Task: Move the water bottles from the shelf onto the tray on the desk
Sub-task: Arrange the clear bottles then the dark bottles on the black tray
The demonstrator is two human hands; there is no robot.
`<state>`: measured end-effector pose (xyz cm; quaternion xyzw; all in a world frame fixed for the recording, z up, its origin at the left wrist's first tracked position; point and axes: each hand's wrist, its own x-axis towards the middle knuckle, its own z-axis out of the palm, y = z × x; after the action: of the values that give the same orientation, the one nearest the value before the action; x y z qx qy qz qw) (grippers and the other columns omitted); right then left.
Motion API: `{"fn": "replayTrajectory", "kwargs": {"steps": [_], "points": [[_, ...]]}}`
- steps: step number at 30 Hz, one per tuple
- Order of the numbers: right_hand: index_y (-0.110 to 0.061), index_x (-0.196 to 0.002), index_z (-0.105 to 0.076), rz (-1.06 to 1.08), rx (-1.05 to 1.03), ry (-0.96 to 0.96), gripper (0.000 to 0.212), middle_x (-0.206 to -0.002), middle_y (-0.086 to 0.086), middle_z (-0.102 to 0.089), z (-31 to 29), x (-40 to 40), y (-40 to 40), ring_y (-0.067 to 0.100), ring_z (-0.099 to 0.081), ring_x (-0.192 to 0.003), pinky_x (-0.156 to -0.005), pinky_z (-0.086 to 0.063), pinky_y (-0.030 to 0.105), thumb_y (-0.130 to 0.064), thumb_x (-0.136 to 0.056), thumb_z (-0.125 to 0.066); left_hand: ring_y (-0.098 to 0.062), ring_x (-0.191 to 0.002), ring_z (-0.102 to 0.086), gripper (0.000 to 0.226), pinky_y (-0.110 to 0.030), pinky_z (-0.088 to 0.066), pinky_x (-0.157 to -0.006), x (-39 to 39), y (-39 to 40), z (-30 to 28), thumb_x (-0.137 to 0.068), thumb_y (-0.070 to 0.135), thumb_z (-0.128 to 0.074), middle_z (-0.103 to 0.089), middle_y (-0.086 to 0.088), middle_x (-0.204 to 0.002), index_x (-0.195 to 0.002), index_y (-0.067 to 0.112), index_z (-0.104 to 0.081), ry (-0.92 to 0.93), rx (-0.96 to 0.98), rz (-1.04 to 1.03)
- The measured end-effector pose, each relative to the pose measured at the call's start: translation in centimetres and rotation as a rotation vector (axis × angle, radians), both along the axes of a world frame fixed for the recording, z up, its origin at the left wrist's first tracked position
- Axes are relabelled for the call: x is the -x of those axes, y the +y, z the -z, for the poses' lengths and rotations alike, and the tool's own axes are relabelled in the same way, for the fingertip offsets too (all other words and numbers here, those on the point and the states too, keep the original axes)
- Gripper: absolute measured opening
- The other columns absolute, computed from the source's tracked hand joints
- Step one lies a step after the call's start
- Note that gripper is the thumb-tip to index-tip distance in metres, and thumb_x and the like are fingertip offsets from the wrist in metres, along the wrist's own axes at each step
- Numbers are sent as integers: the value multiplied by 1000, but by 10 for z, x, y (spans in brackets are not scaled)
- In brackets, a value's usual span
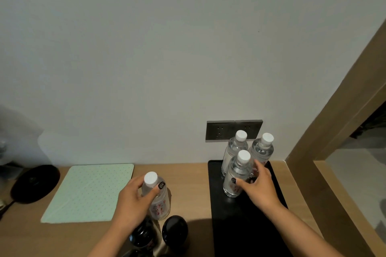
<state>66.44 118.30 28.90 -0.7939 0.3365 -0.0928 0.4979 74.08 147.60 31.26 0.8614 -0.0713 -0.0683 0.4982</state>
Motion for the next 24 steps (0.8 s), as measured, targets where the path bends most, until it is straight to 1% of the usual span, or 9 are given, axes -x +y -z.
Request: {"fn": "replayTrajectory", "kwargs": {"steps": [2, 5, 7, 9, 11, 14, 18, 21, 24], "points": [[-12, -143, -34, 87, 20, -15, 89, -147, 11, -26, -7, 10, 8, 25, -34, -135, -112, -24, 30, -10, -68, -83, -2, -96, -56, 33, -17, -41, -75, 2, -5, -6, -80, 16, -72, -63, 14, -102, -92, 43, -58, -20, 11, -11], [-19, -135, -40, 172, 97, -201, 75, -150, -1, -16, -20, 26, 33, 18, -34, -134, -114, -24, 30, -5, -72, -79, 3, -98, -55, 31, -15, -41, -77, 5, -16, -22, -78, 19, -74, -62, 20, -101, -97, 40, -64, -58, 48, -12], [-29, -126, -45, 105, 151, -386, 70, -146, -10, -18, -32, 32, 51, 12, -36, -131, -114, -29, 33, 1, -72, -77, 6, -101, -54, 32, -15, -41, -79, 8, -26, -36, -75, 21, -76, -63, 21, -105, -103, 34, -68, -84, 71, 11], [-45, -118, -40, -13, 155, -474, 72, -137, -25, -18, -50, 33, 62, 4, -35, -129, -110, -31, 29, -2, -73, -76, 3, -101, -57, 32, -13, -42, -78, 12, -36, -54, -74, 22, -76, -65, 20, -105, -105, 30, -70, -105, 111, 41], [-53, -117, -33, -194, 186, -454, 74, -131, -34, -17, -64, 32, 67, -7, -31, -128, -109, -31, 25, -13, -73, -78, 0, -100, -59, 33, -14, -44, -77, 16, -47, -73, -74, 24, -76, -67, 19, -104, -105, 30, -70, -129, 139, 73], [-52, -126, -27, -415, 205, -317, 76, -138, -27, -20, -72, 29, 72, -8, -29, -129, -111, -32, 23, -32, -72, -77, 3, -93, -61, 29, -14, -46, -77, 22, -65, -100, -71, 33, -75, -70, 19, -97, -100, 35, -71, -201, 168, 105], [-51, -122, -34, -395, 159, -284, 69, -120, -30, -38, -71, 30, 63, -10, -43, -116, -99, -47, 23, -36, -70, -76, 6, -87, -60, 25, -1, -43, -70, 35, -92, -121, -73, 27, -75, -70, 19, -90, -94, 38, -68, -274, 219, 183], [-50, -127, -36, -423, 140, -242, 70, -126, -27, -45, -62, 35, 48, -4, -48, -119, -101, -47, 29, -36, -71, -76, 8, -89, -60, 26, -3, -43, -72, 47, -103, -116, -72, 24, -77, -69, 16, -93, -93, 36, -68, -242, 238, 275], [-47, -133, -33, -461, 118, -187, 76, -131, -23, -49, -48, 43, 39, -2, -47, -123, -105, -45, 35, -34, -71, -74, 5, -87, -61, 32, -6, -44, -74, 49, -111, -96, -67, 23, -81, -70, 13, -93, -90, 41, -68, -188, 220, 325]]}}
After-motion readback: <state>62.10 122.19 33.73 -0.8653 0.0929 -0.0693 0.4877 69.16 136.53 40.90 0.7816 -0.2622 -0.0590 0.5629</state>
